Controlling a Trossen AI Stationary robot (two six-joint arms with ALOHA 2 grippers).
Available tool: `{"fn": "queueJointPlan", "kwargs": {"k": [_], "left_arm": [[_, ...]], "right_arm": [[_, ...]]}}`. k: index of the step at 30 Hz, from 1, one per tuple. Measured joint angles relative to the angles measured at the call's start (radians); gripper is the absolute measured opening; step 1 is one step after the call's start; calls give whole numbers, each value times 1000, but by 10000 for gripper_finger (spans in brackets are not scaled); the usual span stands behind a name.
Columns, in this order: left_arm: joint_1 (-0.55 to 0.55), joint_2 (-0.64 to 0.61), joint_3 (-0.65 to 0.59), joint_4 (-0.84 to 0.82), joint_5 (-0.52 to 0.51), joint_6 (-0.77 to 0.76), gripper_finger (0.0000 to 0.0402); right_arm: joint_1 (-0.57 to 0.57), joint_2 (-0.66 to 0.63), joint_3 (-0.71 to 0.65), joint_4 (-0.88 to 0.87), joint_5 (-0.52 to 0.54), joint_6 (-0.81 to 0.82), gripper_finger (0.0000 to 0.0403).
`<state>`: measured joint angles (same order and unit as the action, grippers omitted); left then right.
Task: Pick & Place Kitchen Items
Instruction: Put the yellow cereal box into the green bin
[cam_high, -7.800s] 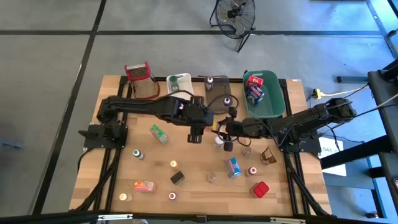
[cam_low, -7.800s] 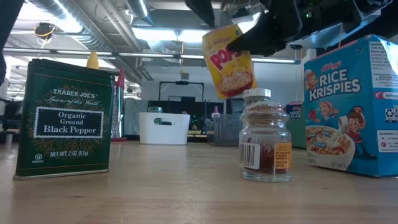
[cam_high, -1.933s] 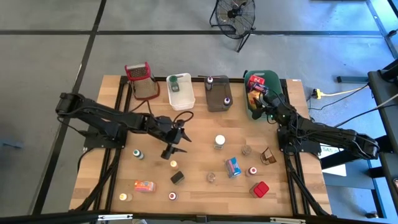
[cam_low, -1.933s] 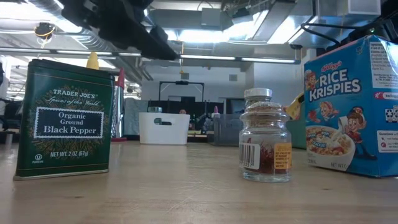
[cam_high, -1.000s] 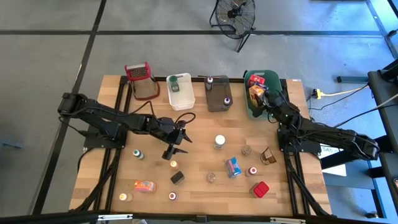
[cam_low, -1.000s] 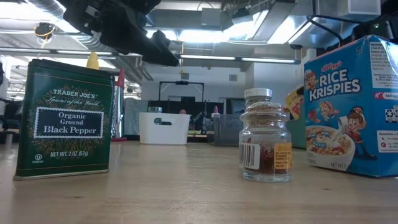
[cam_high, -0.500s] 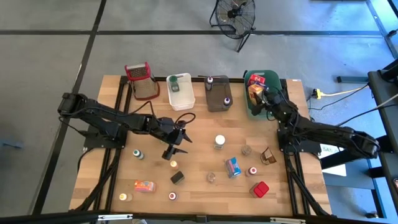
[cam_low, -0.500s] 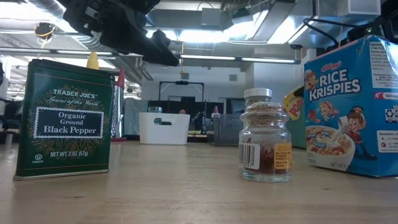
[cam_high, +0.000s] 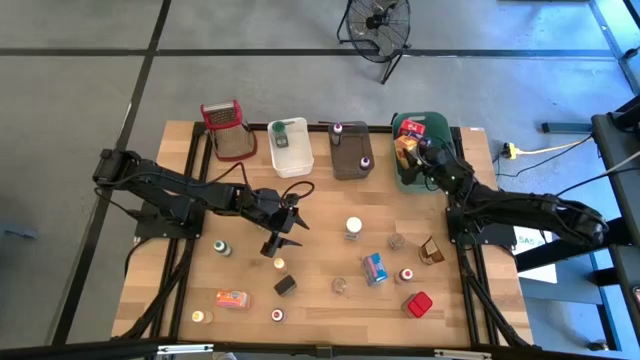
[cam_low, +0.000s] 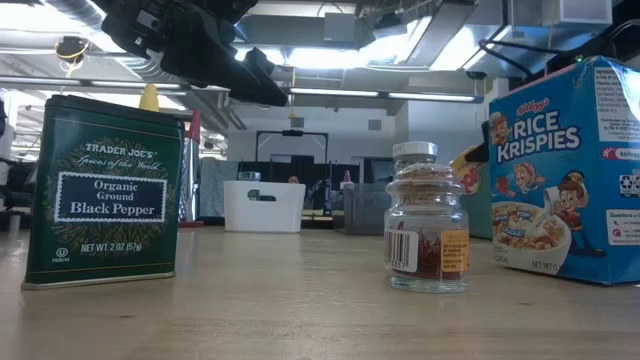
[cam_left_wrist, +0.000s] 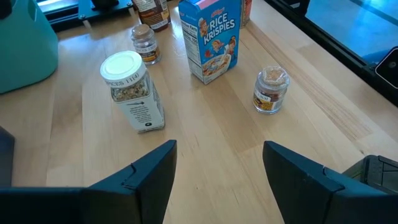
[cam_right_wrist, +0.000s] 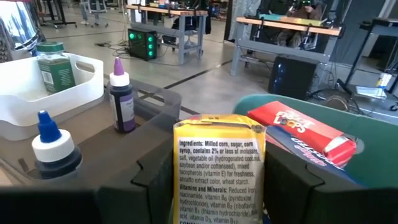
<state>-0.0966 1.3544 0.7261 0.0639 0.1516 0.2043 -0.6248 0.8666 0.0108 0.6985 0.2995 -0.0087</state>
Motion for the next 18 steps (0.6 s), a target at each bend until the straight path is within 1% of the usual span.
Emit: {"fn": "queueJointPlan", "kwargs": {"k": [7,18], "left_arm": [[0,0,0,-5,0,0,233],[0,0,0,-8,0,-8,234]], "right_arm": [[-2,53,2,43,-14,1,197],[-3,56,1,48,-25,1,197]]}}
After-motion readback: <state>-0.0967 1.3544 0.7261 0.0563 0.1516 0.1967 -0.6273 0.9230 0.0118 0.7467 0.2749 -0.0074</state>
